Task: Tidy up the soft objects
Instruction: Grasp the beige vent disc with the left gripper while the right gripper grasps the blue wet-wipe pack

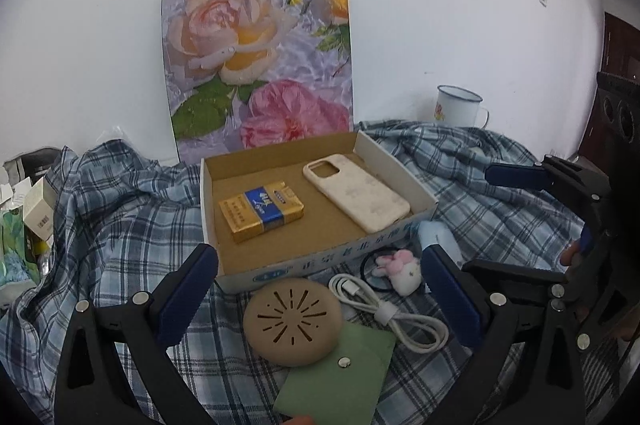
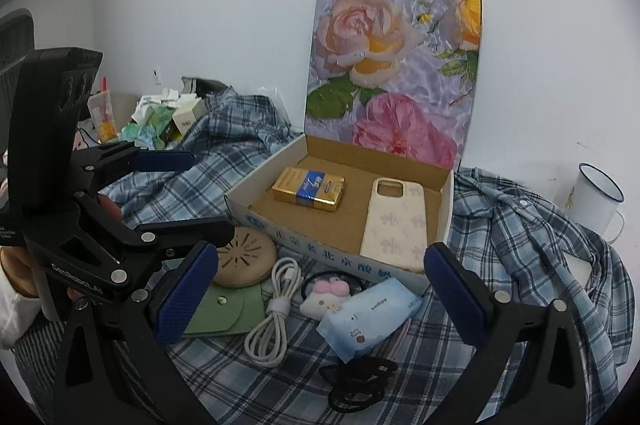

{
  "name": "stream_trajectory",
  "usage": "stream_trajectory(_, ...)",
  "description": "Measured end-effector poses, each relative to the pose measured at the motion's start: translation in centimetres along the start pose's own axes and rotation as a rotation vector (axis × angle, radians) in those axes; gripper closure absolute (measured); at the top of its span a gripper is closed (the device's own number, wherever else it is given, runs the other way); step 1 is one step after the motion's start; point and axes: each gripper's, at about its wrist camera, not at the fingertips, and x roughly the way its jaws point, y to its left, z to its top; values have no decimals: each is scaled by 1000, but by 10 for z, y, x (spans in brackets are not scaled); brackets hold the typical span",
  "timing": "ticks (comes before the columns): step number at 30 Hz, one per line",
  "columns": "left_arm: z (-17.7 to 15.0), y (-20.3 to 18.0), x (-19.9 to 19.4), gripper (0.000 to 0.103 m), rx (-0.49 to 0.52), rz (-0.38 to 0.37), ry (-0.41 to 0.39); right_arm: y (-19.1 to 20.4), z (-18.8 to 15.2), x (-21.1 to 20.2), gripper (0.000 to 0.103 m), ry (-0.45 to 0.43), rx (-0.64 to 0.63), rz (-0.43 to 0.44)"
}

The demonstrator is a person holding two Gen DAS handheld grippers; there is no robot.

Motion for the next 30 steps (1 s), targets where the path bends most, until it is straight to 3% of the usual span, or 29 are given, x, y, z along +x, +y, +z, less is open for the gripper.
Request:
stream_trajectory(17, -20, 6, 33, 0, -4, 23, 135, -4, -20, 35, 0, 139, 23, 29)
stream_trajectory(22, -30, 7, 50, 0, -6, 23, 197, -9, -24, 40, 0, 162, 43, -9)
stream_trajectory(30, -37, 23, 66, 0, -77, 34, 265, -13, -29, 45, 0, 193, 72, 1)
